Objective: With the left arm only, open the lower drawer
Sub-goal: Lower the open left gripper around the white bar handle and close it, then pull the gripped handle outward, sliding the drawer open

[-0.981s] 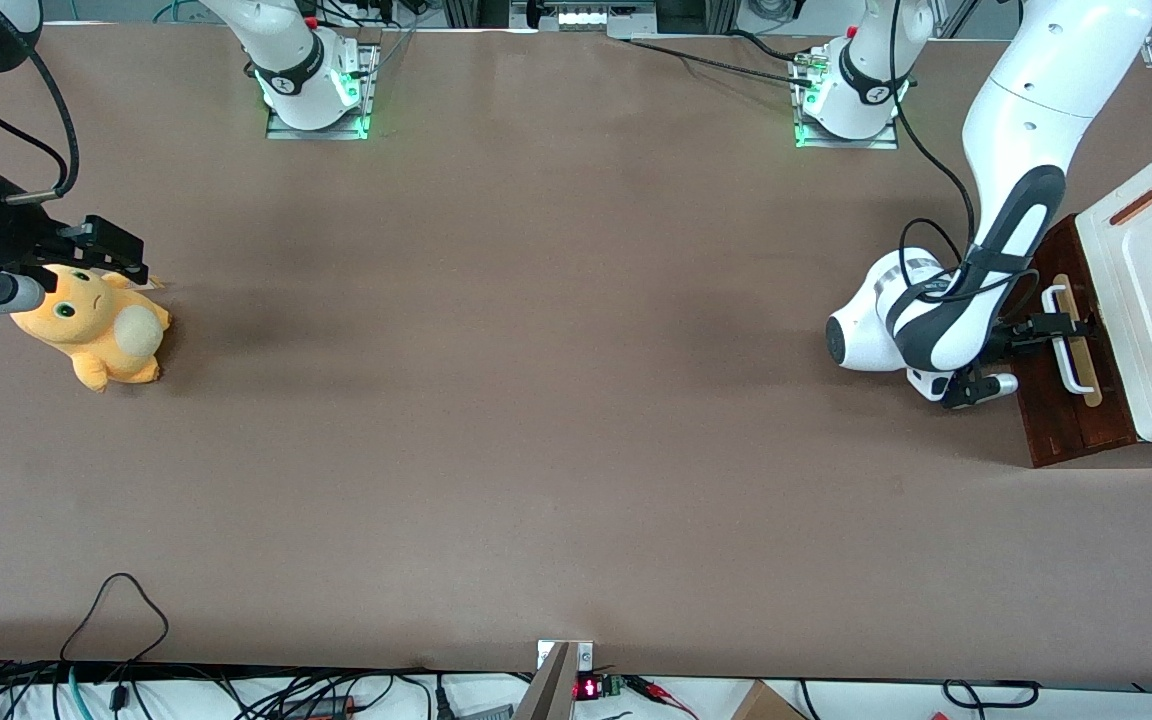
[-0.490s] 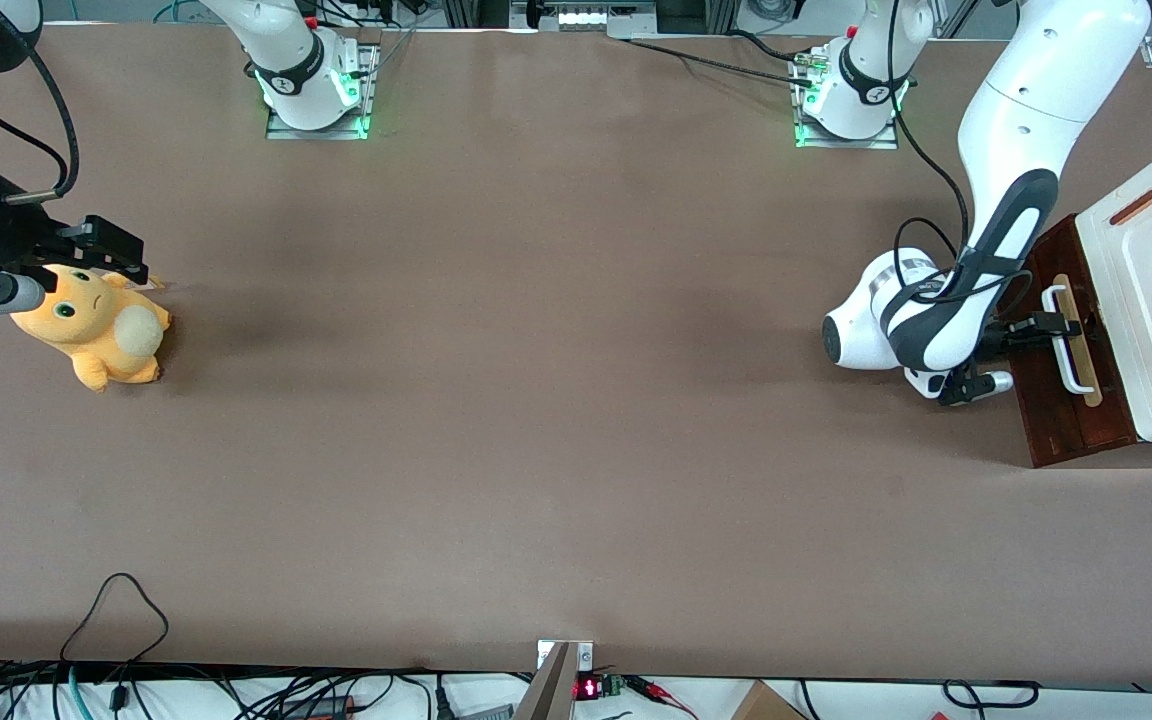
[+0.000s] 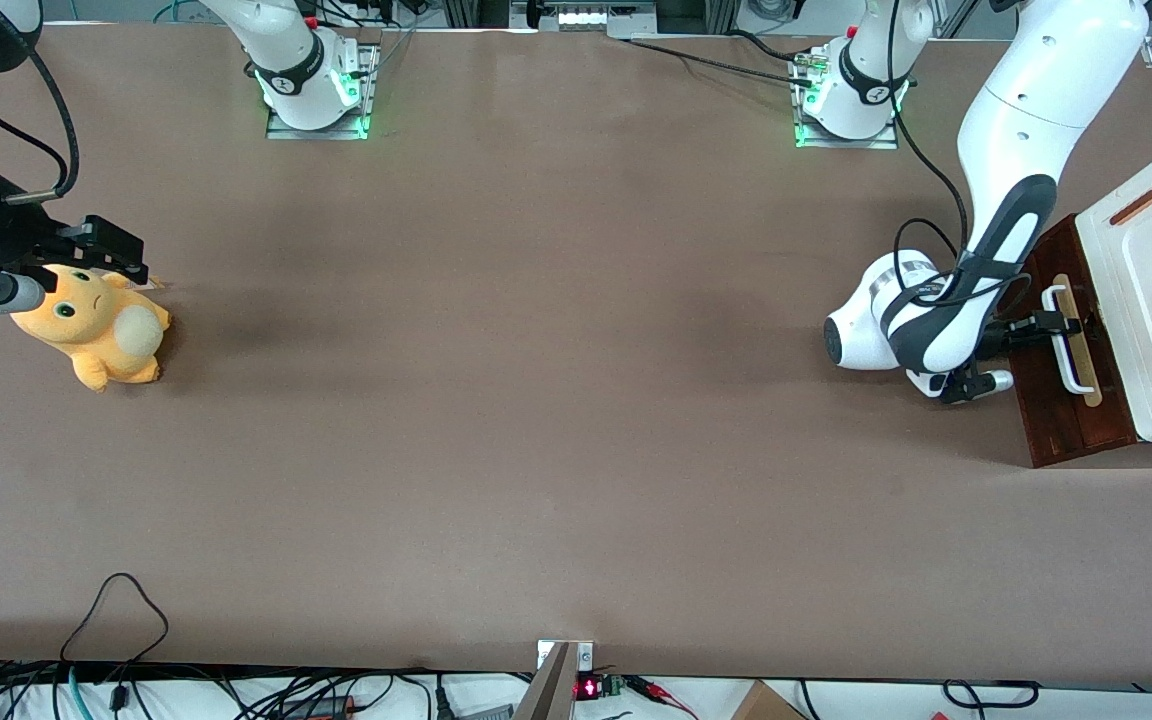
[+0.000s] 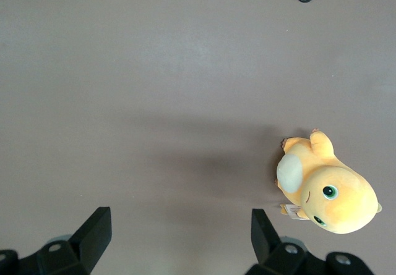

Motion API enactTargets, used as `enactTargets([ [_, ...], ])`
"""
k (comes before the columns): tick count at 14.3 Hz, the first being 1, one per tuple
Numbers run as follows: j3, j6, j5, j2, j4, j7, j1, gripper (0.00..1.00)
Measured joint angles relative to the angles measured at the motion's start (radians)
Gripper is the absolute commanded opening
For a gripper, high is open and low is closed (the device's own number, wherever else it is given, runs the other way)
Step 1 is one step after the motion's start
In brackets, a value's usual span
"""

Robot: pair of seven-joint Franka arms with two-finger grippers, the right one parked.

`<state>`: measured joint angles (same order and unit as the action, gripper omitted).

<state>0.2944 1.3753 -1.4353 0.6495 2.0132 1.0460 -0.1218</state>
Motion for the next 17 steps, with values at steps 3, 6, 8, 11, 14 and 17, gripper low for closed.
enactTargets([
  [3, -0.001, 0.0, 0.0, 0.0, 0.0, 0.001, 0.0, 0.37],
  [6, -0.003, 0.0, 0.0, 0.0, 0.0, 0.001, 0.0, 0.39],
  [8, -0.006, -0.001, 0.0, 0.0, 0.0, 0.001, 0.0, 0.4],
  [11, -0.008, -0.001, 0.0, 0.0, 0.0, 0.002, 0.0, 0.35],
  [14, -0.008, -0.001, 0.0, 0.0, 0.0, 0.002, 0.0, 0.12],
  [17, -0.008, -0.002, 0.0, 0.0, 0.0, 0.015, 0.0, 0.02],
])
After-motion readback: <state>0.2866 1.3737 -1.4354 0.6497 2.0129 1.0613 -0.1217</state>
